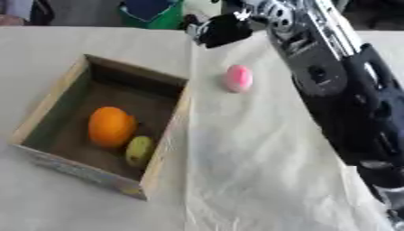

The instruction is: Pick up objects on the table and place them in the box.

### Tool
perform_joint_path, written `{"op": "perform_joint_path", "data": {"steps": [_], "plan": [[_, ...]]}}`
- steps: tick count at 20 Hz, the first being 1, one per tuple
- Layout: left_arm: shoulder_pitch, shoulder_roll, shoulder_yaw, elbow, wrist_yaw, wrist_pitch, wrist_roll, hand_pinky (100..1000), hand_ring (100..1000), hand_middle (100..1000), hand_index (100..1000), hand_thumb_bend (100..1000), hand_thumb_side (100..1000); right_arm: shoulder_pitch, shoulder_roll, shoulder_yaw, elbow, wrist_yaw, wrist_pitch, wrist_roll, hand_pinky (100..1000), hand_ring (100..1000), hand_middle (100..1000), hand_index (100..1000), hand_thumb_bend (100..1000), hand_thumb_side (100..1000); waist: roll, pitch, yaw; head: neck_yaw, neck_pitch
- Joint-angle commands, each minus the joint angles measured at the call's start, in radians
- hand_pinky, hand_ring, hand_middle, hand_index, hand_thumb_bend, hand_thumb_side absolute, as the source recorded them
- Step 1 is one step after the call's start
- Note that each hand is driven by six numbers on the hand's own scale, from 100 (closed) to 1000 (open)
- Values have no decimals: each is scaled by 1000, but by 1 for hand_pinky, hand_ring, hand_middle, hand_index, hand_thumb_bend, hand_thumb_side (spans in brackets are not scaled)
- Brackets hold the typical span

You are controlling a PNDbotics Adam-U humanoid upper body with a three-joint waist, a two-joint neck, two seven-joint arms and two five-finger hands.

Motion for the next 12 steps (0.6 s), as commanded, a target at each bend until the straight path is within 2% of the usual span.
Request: {"op": "perform_joint_path", "data": {"steps": [1,6,12], "plan": [[-5,15,5,-17,-5,0,2,470,622,609,745,100,993,-5,-55,-27,38,-1,9,-11,754,826,797,967,100,472,6,-16,2,3,16],[-3,14,4,-17,-7,-1,1,469,621,609,744,100,991,6,-64,-35,109,-3,10,-23,755,826,797,968,100,492,14,-8,9,3,29],[0,9,2,-17,-10,2,0,467,620,608,744,100,994,23,-65,-35,150,-3,-1,-28,755,829,799,965,100,531,18,6,10,0,17]]}}
